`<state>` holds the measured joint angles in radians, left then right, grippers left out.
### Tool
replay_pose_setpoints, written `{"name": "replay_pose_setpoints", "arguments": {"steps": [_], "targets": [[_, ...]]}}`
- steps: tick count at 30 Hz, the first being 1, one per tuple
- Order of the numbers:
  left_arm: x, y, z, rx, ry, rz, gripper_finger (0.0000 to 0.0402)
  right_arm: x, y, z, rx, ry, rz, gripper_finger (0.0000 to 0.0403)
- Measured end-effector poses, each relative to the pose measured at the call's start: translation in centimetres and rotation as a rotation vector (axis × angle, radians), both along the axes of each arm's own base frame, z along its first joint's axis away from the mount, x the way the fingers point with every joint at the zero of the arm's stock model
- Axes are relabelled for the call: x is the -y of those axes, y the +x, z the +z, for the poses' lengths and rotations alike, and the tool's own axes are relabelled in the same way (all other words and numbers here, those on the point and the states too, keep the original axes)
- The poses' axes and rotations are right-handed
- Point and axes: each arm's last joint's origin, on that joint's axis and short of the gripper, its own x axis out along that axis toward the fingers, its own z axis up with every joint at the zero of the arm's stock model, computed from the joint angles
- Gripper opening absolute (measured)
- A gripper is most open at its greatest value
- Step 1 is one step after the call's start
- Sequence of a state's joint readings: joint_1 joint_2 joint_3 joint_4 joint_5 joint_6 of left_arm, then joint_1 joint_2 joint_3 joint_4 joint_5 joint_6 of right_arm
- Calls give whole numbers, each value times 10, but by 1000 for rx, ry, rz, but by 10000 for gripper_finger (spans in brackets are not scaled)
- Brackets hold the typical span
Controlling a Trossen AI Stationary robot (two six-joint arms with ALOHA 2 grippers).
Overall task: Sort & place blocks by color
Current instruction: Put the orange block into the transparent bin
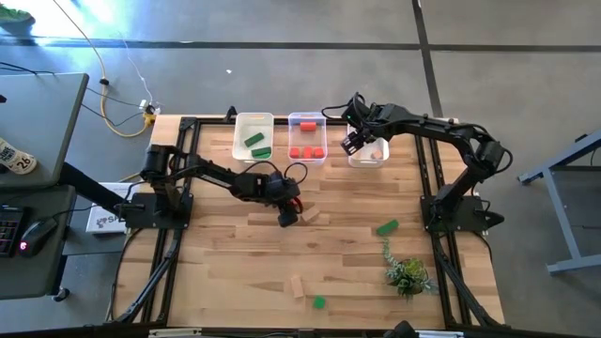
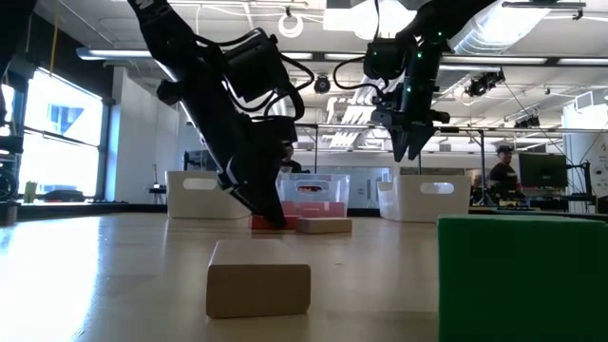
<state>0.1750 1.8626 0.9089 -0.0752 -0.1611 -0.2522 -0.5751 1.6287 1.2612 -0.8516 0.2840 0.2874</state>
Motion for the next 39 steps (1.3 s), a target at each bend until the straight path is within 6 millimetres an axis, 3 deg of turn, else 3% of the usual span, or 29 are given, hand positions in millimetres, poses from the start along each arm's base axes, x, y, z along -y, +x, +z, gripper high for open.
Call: {"name": "replay_pose_setpoints", "arguments": {"steps": [3,9,16,21,27,39], "targets": [[0,0,1,-1,1,1,100,0,0,0,1,1,0,190],[0,-4,12,12,17,-20,99,-8,2,0,-16,16,26,184],[-13,-6,52,119,83,-24,99,-36,4,12,-15,25,82,172],[-37,-7,82,210,146,11,99,-59,2,23,-1,37,100,172],[-76,-9,103,257,222,101,99,-83,0,30,2,64,96,172],[-132,-32,99,307,169,215,119,-120,8,28,11,185,210,172]]}}
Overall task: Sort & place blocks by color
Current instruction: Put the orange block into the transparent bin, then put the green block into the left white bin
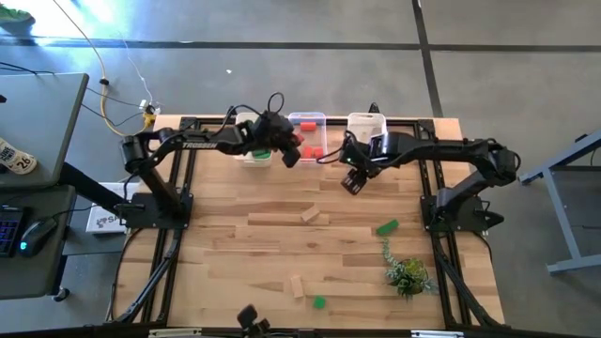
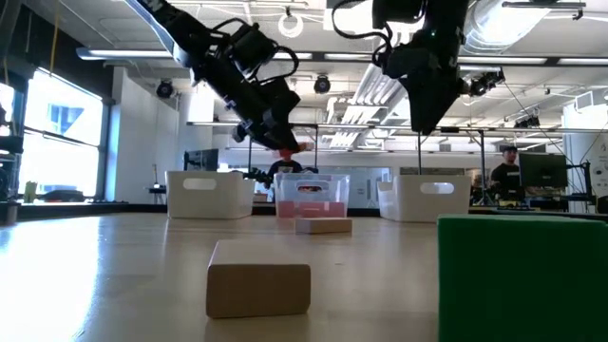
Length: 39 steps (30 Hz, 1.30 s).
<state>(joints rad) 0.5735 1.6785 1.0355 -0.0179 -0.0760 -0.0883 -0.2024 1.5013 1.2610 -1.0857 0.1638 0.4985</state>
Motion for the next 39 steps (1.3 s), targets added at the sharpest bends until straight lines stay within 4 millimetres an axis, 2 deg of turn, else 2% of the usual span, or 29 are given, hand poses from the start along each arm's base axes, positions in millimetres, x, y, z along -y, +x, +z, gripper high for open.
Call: {"name": "replay_pose_setpoints", "arguments": {"steps": [5,10,15,20,34,39], "targets": [[-8,3,-12,22,-38,-21,120,-10,-1,-1,-11,90,22,172],[-10,7,-16,36,-23,-15,120,-17,-9,-3,-90,169,-2,172],[-11,8,-19,40,-24,-28,121,-24,-19,-3,-209,197,17,172],[-11,9,-22,31,-22,-21,126,-35,-22,-3,-255,218,71,172],[-11,9,-21,19,1,-17,198,-84,-22,-3,-276,171,270,172],[-11,9,-20,43,-28,11,210,-98,-24,-3,-282,157,333,172]]}}
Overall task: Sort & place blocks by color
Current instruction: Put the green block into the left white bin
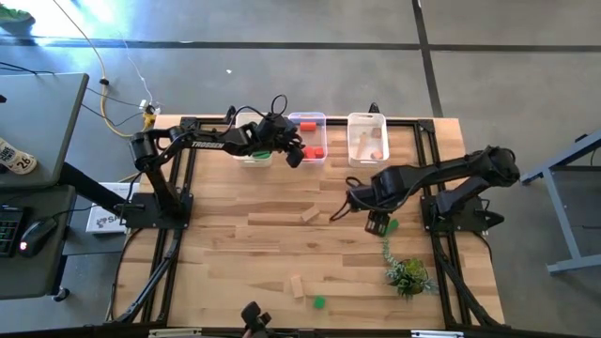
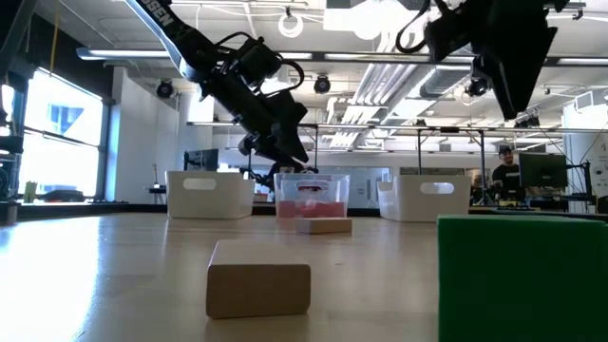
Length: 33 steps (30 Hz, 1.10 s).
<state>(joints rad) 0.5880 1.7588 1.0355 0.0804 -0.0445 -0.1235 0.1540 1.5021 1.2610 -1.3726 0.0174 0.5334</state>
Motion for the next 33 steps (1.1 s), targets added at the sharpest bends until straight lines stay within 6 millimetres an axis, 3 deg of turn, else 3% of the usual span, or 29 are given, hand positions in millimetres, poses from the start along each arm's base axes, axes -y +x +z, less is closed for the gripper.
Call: {"name": "replay_pose_setpoints", "arguments": {"steps": [7,18,29,33], "targets": [[7,2,7,27,-12,-18,207,-17,-2,0,9,3,104,172],[31,12,18,43,8,-91,207,-52,-10,-3,-5,-38,523,172],[34,13,19,36,23,-104,207,-85,-2,-37,-142,-93,792,172],[34,13,19,36,23,-104,207,-90,2,-49,-186,-135,798,172]]}}
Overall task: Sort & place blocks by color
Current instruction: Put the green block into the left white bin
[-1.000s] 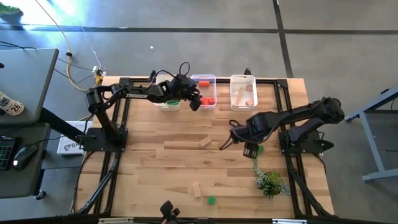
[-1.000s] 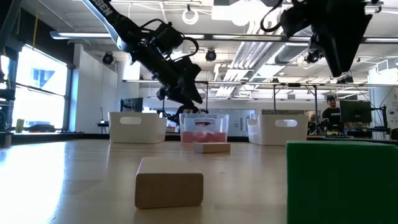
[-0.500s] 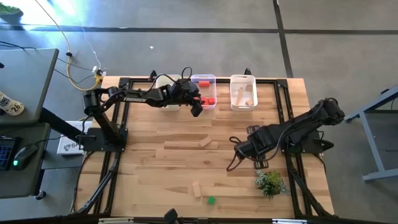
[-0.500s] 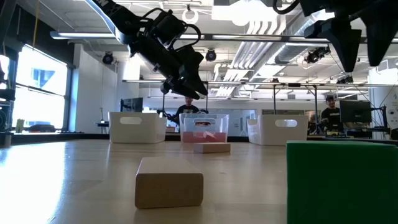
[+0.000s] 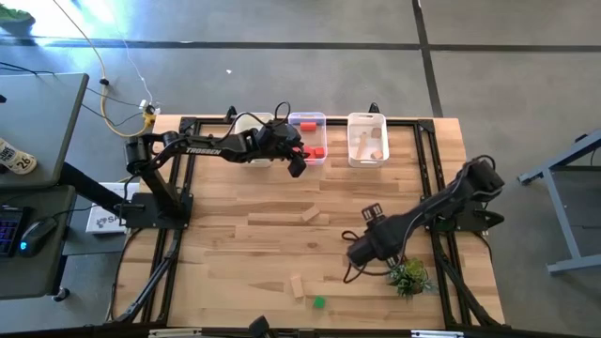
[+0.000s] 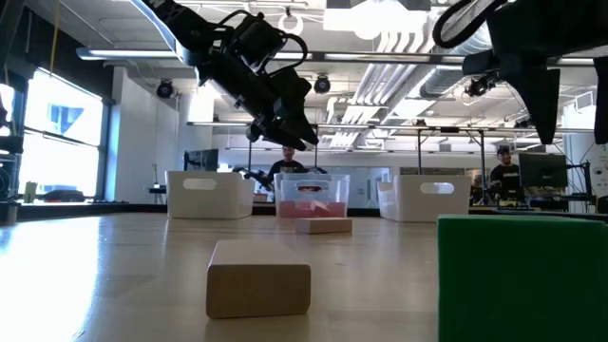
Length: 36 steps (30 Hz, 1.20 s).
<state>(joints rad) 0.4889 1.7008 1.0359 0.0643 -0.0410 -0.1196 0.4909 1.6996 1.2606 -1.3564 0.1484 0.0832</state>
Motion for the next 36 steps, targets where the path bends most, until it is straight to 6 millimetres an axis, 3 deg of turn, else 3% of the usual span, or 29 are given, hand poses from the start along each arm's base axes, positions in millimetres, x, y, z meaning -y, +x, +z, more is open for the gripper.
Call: {"name": "replay_pose_setpoints", "arguments": {"steps": [12,24,36], "targets": [[0,0,0,0,0,0,207,9,10,-18,-70,-47,-76,172],[0,0,0,-8,14,-10,207,30,-26,-70,-230,-83,-77,172],[0,0,0,-8,14,-10,207,34,-34,-96,-158,-55,-54,172]]}}
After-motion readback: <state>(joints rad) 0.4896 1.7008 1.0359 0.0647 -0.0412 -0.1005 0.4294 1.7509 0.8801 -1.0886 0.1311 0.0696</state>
